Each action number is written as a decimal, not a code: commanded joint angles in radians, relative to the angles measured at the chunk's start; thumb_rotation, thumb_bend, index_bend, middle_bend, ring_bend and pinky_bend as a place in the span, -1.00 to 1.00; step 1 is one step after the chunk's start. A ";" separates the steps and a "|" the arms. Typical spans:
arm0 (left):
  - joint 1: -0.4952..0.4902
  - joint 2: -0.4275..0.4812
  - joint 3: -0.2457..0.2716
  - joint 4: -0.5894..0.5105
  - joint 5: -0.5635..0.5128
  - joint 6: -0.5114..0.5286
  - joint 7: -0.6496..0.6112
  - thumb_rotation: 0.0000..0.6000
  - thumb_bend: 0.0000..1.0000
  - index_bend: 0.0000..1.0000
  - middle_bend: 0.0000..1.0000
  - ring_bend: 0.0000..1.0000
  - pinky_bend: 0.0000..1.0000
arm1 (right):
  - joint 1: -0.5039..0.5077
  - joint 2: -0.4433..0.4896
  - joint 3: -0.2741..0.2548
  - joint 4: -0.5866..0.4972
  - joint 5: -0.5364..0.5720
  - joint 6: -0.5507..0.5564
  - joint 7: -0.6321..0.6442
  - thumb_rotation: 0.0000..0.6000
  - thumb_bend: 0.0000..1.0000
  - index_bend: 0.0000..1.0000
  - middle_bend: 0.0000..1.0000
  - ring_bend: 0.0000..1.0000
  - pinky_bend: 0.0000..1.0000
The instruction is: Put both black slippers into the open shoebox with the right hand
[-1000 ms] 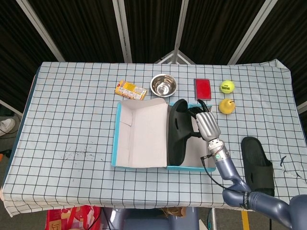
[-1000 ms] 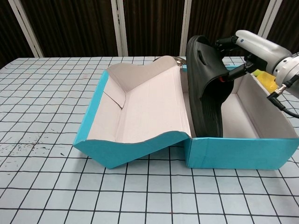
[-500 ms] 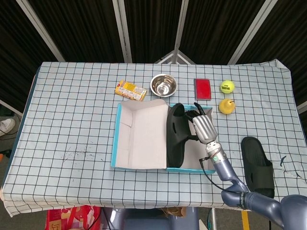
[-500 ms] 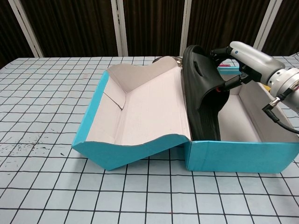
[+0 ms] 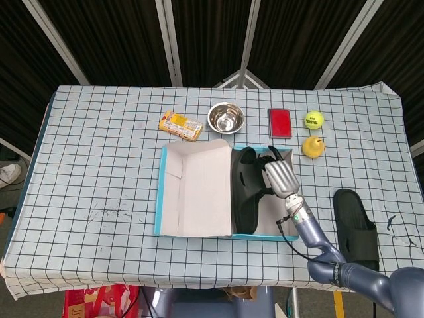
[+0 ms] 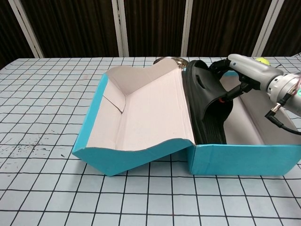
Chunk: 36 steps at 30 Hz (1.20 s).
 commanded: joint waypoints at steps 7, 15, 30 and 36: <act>0.000 0.000 0.000 0.004 0.001 -0.002 -0.006 1.00 -0.33 -0.99 -1.00 -1.00 -0.86 | 0.017 0.046 0.005 -0.066 0.059 -0.079 -0.109 1.00 0.06 0.38 0.28 -0.38 -1.00; 0.001 0.001 0.000 0.007 0.004 0.003 -0.015 1.00 -0.33 -0.99 -1.00 -1.00 -0.86 | 0.030 0.075 0.010 -0.122 0.110 -0.133 -0.182 1.00 0.07 0.38 0.28 -0.38 -1.00; 0.001 0.000 -0.001 0.010 0.005 0.004 -0.018 1.00 -0.33 -0.99 -1.00 -1.00 -0.86 | 0.057 0.075 0.021 -0.155 0.207 -0.196 -0.276 1.00 0.07 0.38 0.29 -0.38 -1.00; 0.002 0.001 -0.001 0.009 0.006 0.005 -0.018 1.00 -0.33 -0.99 -1.00 -1.00 -0.86 | 0.068 0.045 0.040 -0.131 0.248 -0.200 -0.284 1.00 0.07 0.38 0.31 -0.38 -1.00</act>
